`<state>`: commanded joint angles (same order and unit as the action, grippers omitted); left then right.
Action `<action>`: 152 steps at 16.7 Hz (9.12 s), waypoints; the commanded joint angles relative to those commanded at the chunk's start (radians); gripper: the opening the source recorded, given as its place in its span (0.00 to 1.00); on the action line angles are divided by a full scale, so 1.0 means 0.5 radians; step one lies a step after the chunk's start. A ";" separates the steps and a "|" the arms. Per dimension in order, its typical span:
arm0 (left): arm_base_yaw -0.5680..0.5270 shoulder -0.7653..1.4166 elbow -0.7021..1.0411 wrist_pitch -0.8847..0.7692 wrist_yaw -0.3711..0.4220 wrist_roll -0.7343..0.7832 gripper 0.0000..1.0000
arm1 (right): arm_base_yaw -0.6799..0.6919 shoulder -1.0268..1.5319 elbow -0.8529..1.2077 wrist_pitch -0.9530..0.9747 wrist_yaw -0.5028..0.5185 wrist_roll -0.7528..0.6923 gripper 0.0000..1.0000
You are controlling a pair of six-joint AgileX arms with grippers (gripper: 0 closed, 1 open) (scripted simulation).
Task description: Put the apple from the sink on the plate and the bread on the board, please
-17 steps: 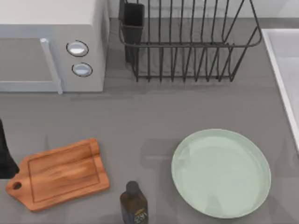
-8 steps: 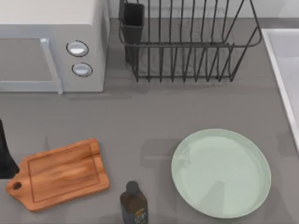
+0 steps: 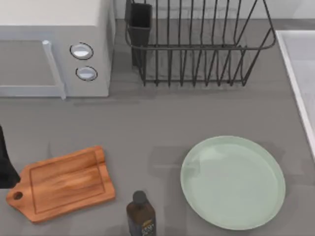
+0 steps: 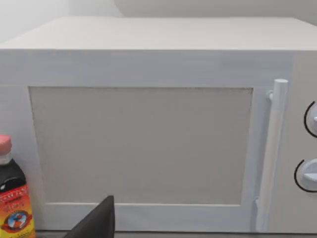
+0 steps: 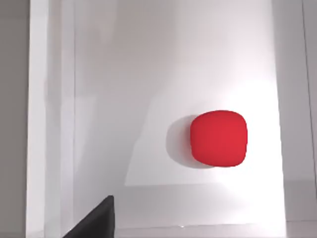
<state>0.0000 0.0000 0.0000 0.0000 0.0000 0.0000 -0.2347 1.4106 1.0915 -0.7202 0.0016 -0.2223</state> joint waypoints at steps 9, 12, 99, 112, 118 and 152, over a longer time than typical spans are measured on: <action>0.000 0.000 0.000 0.000 0.000 0.000 1.00 | -0.207 1.327 0.966 -0.635 0.001 -0.196 1.00; 0.000 0.000 0.000 0.000 0.000 0.000 1.00 | -0.222 1.416 1.036 -0.682 0.002 -0.210 1.00; 0.000 0.000 0.000 0.000 0.000 0.000 1.00 | 1.717 0.765 0.697 -0.995 -0.002 1.719 0.15; 0.000 0.000 0.000 0.000 0.000 0.000 1.00 | 1.717 0.765 0.697 -0.995 -0.002 1.719 1.00; 0.000 0.000 0.000 0.000 0.000 0.000 1.00 | 1.717 0.765 0.697 -0.995 -0.002 1.719 1.00; 0.000 0.000 0.000 0.000 0.000 0.000 1.00 | 0.469 -2.821 -2.183 1.440 -0.003 0.445 1.00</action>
<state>0.0000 0.0000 0.0000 0.0000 0.0000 0.0000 0.0000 0.0000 0.0000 0.0000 0.0000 0.0000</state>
